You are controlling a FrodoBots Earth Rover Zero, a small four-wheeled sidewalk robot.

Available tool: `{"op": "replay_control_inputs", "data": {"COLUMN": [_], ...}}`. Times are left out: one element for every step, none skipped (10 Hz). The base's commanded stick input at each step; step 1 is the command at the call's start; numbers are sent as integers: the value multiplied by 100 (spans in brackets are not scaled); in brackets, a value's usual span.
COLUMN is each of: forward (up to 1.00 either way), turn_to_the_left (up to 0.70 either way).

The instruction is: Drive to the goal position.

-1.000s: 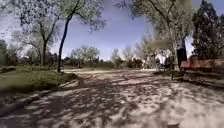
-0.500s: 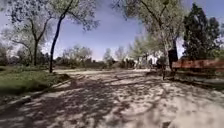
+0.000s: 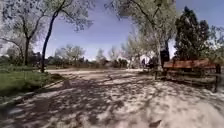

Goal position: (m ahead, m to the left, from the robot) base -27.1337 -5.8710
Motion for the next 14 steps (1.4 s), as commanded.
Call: {"op": "replay_control_inputs", "data": {"forward": [0,0,0,0,0,0,0,0,0,0,0,0,0,0], "turn_to_the_left": [-70,-70,-70,-70,-70,-70,-70,-70,-70,-70,-70,-70,-70,-70]}}
